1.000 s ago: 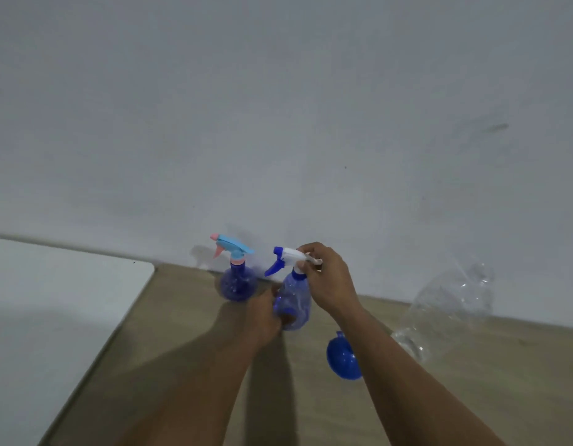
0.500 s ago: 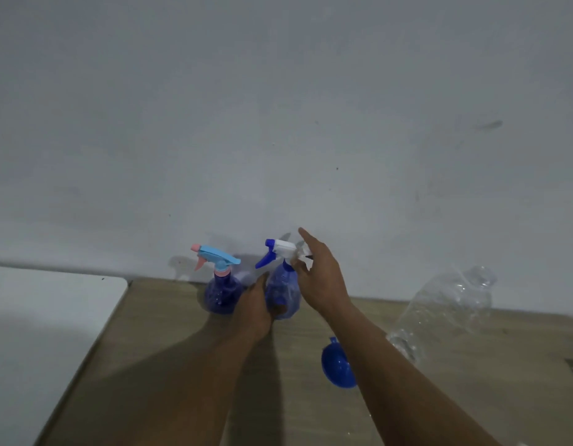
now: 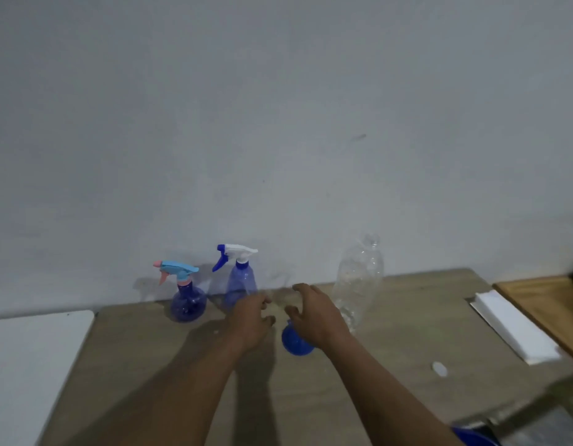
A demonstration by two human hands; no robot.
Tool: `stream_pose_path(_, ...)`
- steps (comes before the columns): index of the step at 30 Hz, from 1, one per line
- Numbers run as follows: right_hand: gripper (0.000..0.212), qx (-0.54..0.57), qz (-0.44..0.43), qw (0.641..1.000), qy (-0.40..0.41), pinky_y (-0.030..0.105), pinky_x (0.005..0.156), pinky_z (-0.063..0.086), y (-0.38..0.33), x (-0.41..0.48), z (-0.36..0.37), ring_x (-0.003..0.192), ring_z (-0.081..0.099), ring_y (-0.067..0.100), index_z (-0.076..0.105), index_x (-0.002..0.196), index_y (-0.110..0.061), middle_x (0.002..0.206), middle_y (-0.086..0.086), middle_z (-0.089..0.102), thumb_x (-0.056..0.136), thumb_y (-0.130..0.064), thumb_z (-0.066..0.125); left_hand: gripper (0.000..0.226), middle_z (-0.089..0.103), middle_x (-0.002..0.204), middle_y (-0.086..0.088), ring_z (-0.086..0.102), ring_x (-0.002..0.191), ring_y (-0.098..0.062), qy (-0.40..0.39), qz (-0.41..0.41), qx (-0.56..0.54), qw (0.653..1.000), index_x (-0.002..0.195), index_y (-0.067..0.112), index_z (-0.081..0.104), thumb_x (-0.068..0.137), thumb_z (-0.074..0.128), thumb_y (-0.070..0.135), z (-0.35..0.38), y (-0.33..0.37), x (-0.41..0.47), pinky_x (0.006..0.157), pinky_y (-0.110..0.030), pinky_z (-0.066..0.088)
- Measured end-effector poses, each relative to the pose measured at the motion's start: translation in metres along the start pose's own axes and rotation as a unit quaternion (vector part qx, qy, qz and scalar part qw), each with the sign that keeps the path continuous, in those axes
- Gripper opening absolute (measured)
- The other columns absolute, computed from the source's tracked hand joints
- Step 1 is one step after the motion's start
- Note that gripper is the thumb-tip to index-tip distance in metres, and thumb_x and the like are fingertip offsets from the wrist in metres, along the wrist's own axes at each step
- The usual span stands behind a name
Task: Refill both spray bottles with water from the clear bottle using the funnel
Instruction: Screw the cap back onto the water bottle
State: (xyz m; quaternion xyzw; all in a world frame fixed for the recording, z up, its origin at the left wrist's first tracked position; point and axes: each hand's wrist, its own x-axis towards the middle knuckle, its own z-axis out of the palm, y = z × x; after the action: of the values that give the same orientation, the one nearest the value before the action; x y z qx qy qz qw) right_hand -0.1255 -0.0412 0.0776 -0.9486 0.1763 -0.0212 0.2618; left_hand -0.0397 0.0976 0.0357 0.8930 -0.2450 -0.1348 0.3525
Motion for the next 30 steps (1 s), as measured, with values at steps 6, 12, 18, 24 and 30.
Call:
stream_pose_path(6,0.043,-0.029,0.054,0.998,0.018,0.036,0.097,0.046,0.054,-0.044,-0.028,0.123,0.056,0.029,0.052,0.139,-0.013,0.135,0.01,0.057,0.1,-0.031,0.056,0.035,0.065,0.118,0.0,0.062,0.11,-0.019,-0.03,0.074,0.032,0.996,0.124,0.019,0.062,0.088,0.066,0.02,0.035,0.064,-0.006,0.096,-0.034,0.05)
stream_pose_path(12,0.046,-0.045,0.111,0.992,0.044,0.037,0.1,0.045,0.12,-0.072,-0.05,0.126,0.055,0.029,0.05,0.142,-0.014,0.136,0.01,0.057,0.099,-0.031,0.055,0.057,0.061,0.129,-0.003,0.06,0.116,-0.023,-0.013,0.082,0.056,0.995,0.134,0.023,0.049,0.084,0.07,0.042,0.076,0.109,-0.001,0.096,-0.036,0.049)
stream_pose_path(18,0.054,-0.038,0.157,0.987,0.018,0.036,0.106,0.042,0.188,-0.074,-0.056,0.133,0.05,0.031,0.043,0.148,-0.011,0.144,0.014,0.052,0.099,-0.029,0.055,0.114,0.036,0.154,-0.011,0.04,0.139,-0.031,0.012,0.034,0.043,0.998,0.158,0.018,0.007,0.075,0.076,0.057,0.107,0.13,0.017,0.107,-0.043,0.041)
stream_pose_path(24,0.06,-0.044,0.192,0.98,-0.019,0.044,0.109,0.043,0.254,-0.07,-0.044,0.136,0.046,0.033,0.037,0.152,-0.013,0.147,0.015,0.047,0.095,-0.024,0.054,0.128,0.031,0.158,-0.012,0.039,0.14,-0.032,0.07,-0.004,-0.019,0.997,0.158,0.025,-0.003,0.069,0.08,0.062,0.135,0.134,0.03,0.106,-0.043,0.041)
stream_pose_path(30,0.049,-0.087,0.21,0.973,-0.039,0.048,0.11,0.039,0.307,-0.071,-0.03,0.134,0.04,0.037,0.037,0.148,-0.012,0.143,0.018,0.047,0.1,-0.016,0.042,0.115,0.033,0.158,-0.01,0.04,0.14,-0.031,0.095,-0.007,-0.029,0.995,0.158,0.025,0.001,0.078,0.077,0.056,0.151,0.128,0.04,0.109,-0.045,0.039)
